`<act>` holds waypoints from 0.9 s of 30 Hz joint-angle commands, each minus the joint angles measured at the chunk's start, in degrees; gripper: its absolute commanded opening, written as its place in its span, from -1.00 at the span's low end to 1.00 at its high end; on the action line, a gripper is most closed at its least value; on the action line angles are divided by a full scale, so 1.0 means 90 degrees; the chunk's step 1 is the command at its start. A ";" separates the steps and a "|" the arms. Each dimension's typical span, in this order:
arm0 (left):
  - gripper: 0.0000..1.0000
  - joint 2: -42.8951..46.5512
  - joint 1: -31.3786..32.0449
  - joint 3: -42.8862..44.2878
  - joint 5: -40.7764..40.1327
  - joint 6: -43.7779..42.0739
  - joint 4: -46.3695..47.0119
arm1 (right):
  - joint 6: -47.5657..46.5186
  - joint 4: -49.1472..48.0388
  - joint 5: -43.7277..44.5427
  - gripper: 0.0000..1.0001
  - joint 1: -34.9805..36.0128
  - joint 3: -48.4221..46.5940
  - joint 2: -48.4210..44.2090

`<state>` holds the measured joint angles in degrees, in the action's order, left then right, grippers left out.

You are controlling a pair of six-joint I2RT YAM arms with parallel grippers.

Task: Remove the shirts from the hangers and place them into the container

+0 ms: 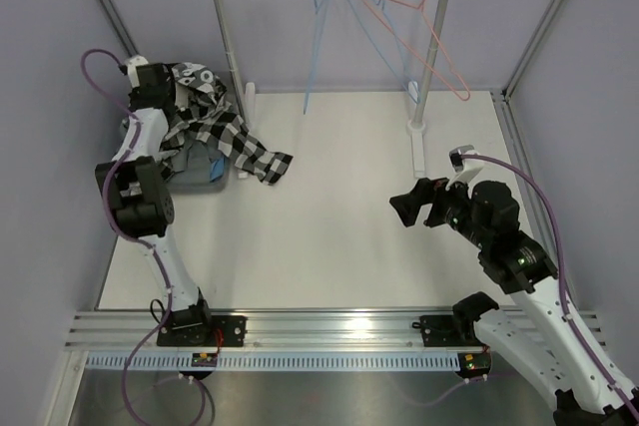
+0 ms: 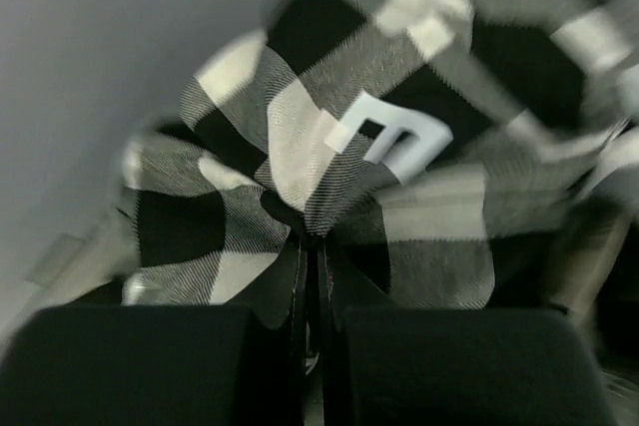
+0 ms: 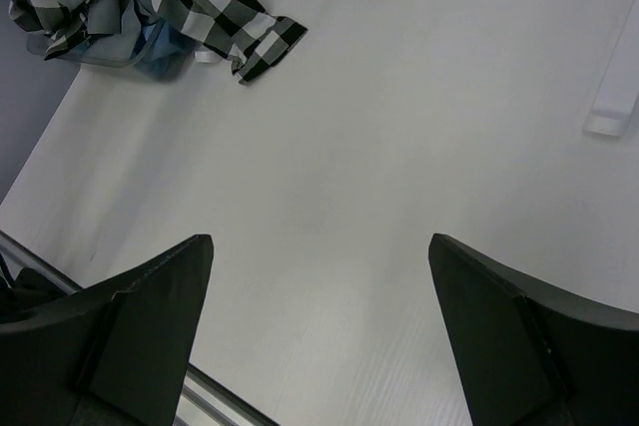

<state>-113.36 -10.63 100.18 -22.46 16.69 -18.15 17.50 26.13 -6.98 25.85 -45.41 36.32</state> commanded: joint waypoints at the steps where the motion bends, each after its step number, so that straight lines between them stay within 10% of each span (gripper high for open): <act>1: -1.00 -0.0508 -0.0020 -0.0262 0.0483 0.0479 0.0289 | -0.0128 -0.0169 0.0043 0.99 -0.0010 -0.0091 0.0086; 9: -0.82 -0.0950 -0.0146 -0.0106 0.0835 0.0714 -0.0532 | -0.0128 -0.0188 0.0014 0.99 -0.0010 -0.0101 0.0057; 15: 0.65 0.0728 -0.0089 -0.0067 0.0826 0.0529 -0.0561 | -0.0108 -0.0276 -0.0005 0.99 -0.0010 -0.0043 -0.0080; 18: 0.98 0.1705 0.0145 -0.0291 0.0709 0.0470 -0.0600 | -0.0108 -0.0306 -0.0035 0.99 -0.0010 -0.0043 -0.0109; 27: 0.98 0.3464 0.2281 -0.2495 -0.0462 0.1152 -0.0600 | -0.0079 -0.0364 -0.0074 0.99 -0.0010 0.0016 -0.0324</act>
<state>-80.68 4.16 84.84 -21.21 23.16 -21.78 17.50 25.10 -7.05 25.85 -45.36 34.44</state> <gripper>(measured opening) 0.987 0.992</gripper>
